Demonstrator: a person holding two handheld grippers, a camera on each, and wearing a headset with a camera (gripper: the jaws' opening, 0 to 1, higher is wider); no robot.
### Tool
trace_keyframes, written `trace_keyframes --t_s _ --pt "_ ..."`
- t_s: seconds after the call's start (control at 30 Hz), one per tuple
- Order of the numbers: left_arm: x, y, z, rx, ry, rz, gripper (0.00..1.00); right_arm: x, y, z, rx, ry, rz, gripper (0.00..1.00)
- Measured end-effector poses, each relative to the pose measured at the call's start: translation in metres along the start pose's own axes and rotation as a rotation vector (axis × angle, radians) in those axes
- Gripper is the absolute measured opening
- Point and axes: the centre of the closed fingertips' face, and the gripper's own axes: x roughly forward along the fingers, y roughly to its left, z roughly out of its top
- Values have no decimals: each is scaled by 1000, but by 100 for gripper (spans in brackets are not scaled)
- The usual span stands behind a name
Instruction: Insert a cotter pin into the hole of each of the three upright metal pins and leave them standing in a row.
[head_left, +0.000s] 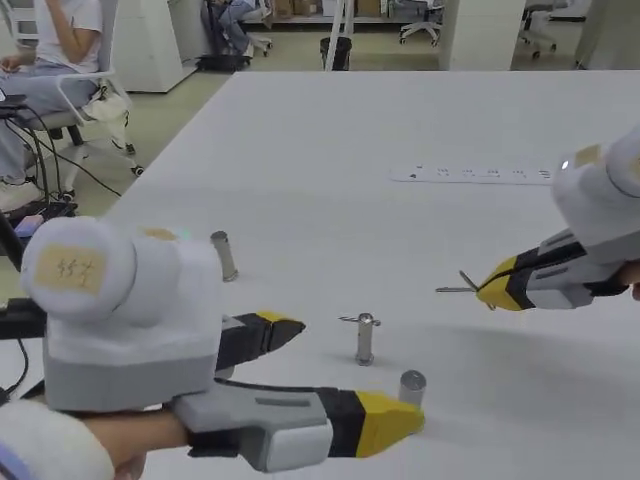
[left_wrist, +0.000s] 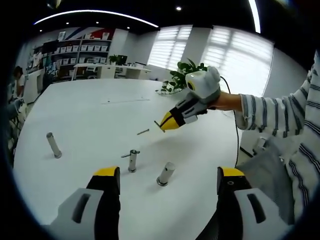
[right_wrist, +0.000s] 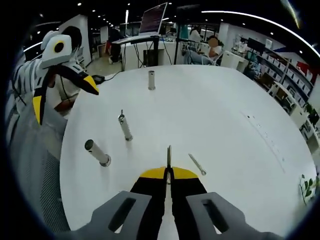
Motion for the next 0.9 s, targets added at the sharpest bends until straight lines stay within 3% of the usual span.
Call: trace_keyframes --t_s 0.37,0.5,0.77,0.9 --pt "7 2 15 12 11 -28 71 -23 16 19 -39 -92 -44 3" --pt "10 0 19 -24 13 -51 61 -30 23 25 -54 -120 -55 3" --pt "18 -8 32 -61 3 -109 51 -38 38 28 -94 -155 -69 3" --pt "21 -13 34 -48 1 -137 40 -43 46 29 -103 -170 -76 3"
